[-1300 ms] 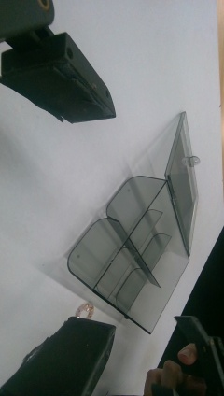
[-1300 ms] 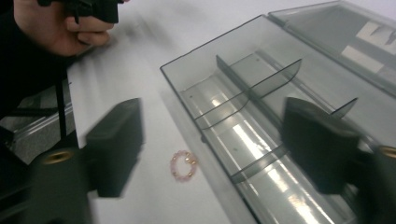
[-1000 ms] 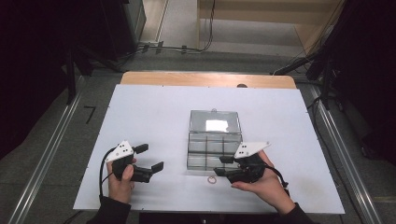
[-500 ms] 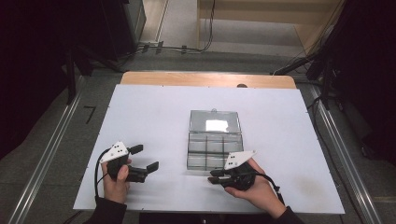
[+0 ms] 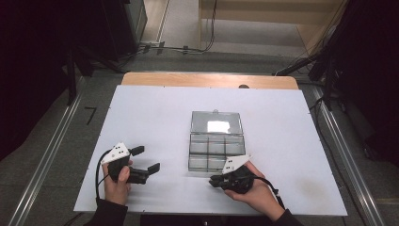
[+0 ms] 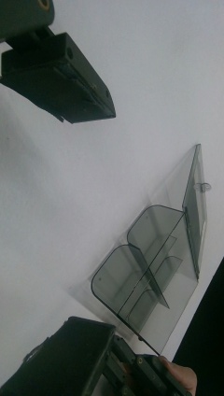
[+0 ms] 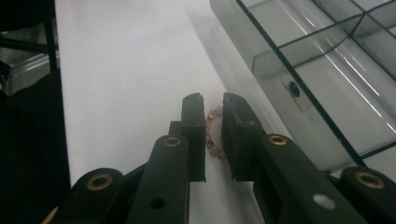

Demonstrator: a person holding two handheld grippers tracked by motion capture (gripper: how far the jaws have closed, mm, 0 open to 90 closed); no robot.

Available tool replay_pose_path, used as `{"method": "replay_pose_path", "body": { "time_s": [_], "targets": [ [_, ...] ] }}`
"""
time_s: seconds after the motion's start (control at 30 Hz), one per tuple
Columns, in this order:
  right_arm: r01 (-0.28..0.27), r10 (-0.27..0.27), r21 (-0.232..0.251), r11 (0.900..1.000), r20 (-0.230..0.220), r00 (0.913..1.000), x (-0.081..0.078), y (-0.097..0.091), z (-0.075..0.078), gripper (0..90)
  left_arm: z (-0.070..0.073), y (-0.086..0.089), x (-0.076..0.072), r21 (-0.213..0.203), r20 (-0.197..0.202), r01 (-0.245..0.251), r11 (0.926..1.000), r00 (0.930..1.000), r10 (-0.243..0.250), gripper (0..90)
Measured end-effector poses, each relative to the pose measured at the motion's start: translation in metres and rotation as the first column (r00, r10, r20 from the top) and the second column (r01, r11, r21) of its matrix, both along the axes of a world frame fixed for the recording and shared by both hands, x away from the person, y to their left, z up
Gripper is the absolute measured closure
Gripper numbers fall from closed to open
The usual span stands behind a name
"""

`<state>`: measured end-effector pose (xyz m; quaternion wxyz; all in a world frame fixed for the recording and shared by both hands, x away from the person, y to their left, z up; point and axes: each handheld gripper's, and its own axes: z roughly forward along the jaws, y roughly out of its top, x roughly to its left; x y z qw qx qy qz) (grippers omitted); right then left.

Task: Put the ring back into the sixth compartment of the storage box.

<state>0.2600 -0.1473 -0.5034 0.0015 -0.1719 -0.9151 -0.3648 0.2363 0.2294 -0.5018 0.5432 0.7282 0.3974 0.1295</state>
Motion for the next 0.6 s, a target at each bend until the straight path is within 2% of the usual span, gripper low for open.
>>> {"method": "replay_pose_path", "body": {
  "time_s": [0.1, 0.23, 0.3, 0.37, 0.53, 0.6],
  "targets": [
    [0.0, 0.0, -0.005, 1.0, 0.009, 1.0, 0.0002, 0.0, -0.002, 81.5, -0.0002, 0.0001, 0.0002, 0.0, 0.0, 0.0, 1.0, 1.0, 0.0, 0.2],
    [-0.017, 0.018, -0.017, 0.9997, 0.056, 0.9982, -0.003, 0.0009, -0.0031, 81.7, 0.0, -0.0005, 0.0002, 0.0, 0.0, -0.001, 1.0, 1.0, 0.001, 0.3],
    [-0.02, 0.02, -0.009, 0.9998, 0.053, 0.9984, -0.0025, 0.0, -0.0039, 81.8, 0.0002, -0.0012, 0.0003, 0.0, 0.001, 0.001, 1.0, 1.0, -0.001, 0.3],
    [-0.022, 0.023, -0.017, 0.9996, 0.072, 0.9971, -0.0037, 0.0007, -0.0038, 82.8, 0.0003, -0.0018, 0.0005, 0.0, 0.002, 0.002, 1.0, 1.0, -0.002, 0.3],
    [0.002, -0.002, 0.006, 1.0, 0.039, 0.9992, -0.0028, -0.0004, -0.0048, 85.2, 0.0007, -0.0015, 0.0004, 0.002, 0.008, 0.001, 1.0, 1.0, -0.001, 0.3],
    [-0.001, 0.001, 0.007, 1.0, 0.047, 0.9989, -0.0035, -0.0003, -0.0048, 85.3, 0.0008, -0.0009, 0.0003, 0.002, 0.01, 0.0, 1.0, 1.0, 0.0, 0.2]
  ]
}}
